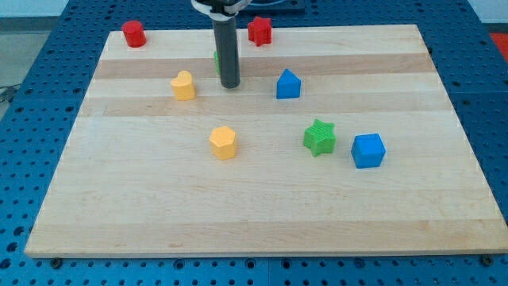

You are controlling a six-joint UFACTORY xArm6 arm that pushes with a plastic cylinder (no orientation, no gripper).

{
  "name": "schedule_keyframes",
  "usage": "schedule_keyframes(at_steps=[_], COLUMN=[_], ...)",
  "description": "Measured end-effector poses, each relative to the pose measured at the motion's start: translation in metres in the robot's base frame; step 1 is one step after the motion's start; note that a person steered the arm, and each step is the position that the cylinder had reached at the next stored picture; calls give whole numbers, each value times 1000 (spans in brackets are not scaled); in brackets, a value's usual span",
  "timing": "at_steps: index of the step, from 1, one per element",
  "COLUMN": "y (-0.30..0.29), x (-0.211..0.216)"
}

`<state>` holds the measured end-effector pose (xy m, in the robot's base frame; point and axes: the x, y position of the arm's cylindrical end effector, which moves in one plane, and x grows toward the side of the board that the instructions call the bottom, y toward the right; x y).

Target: Move the green circle bottom right to the red star

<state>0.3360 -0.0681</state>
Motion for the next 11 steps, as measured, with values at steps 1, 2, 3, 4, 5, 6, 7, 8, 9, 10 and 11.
schedule_keyframes(at_steps=[1,2,3,4,5,6,7,8,9,10,11], y=[-23,-46,-64,-28,4,4,-5,0,18,51,80], x=[-1,-12,-27,-30,-35,-53,-64,-74,-74,-74,-74])
